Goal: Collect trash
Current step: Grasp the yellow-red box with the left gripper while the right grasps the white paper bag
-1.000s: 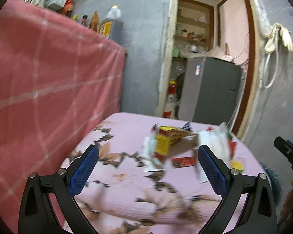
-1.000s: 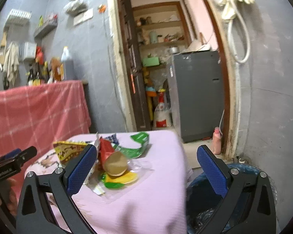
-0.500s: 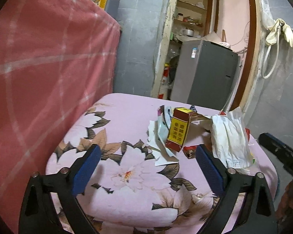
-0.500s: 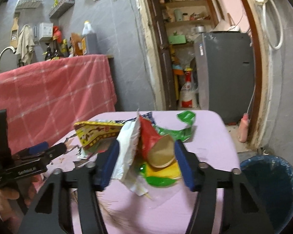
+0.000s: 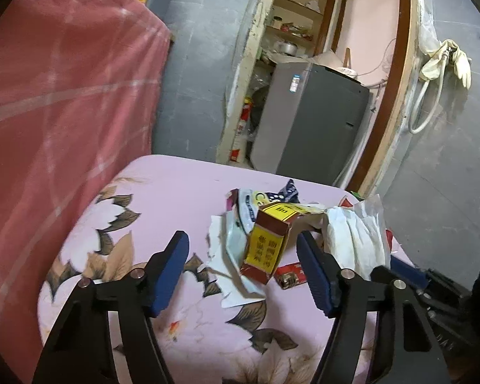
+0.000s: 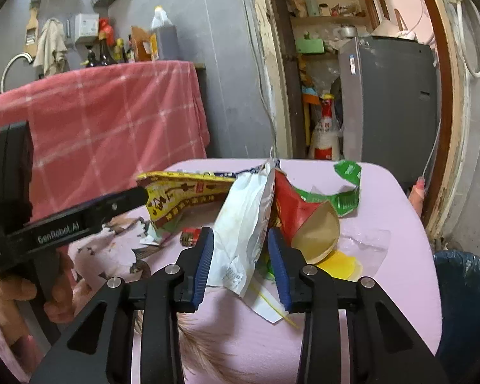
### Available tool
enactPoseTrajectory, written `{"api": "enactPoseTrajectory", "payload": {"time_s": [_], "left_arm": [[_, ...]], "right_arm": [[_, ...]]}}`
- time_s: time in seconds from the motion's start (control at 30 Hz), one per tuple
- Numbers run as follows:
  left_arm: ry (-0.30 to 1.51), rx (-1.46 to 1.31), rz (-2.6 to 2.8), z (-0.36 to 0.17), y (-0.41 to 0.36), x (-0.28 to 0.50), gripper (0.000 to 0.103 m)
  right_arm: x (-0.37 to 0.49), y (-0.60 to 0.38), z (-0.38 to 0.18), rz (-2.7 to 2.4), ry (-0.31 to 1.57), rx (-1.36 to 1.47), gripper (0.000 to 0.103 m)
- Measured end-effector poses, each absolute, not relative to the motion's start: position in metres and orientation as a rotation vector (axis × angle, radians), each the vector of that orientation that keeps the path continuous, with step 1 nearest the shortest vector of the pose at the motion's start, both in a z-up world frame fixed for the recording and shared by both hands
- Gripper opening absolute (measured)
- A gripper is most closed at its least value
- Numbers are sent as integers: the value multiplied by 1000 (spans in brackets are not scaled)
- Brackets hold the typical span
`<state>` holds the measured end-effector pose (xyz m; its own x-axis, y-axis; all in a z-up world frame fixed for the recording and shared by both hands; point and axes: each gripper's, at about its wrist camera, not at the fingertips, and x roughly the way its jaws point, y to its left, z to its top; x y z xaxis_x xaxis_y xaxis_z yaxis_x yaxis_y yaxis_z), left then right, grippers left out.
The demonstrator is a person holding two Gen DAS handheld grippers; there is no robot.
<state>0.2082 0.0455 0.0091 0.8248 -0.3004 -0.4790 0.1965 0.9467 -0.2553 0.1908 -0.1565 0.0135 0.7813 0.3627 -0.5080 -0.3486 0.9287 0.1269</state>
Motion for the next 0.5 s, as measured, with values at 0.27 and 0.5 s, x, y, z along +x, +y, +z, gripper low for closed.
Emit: {"api": "enactPoseTrajectory", "payload": {"time_s": [0.27,0.5], "left_arm": [[597,-189,-344,12,37,231,43],[606,-201,-348,14,36,232,20]], "right_arm": [[195,-159,6,363,588,38,12],[191,-160,7,361,583,33,6]]}}
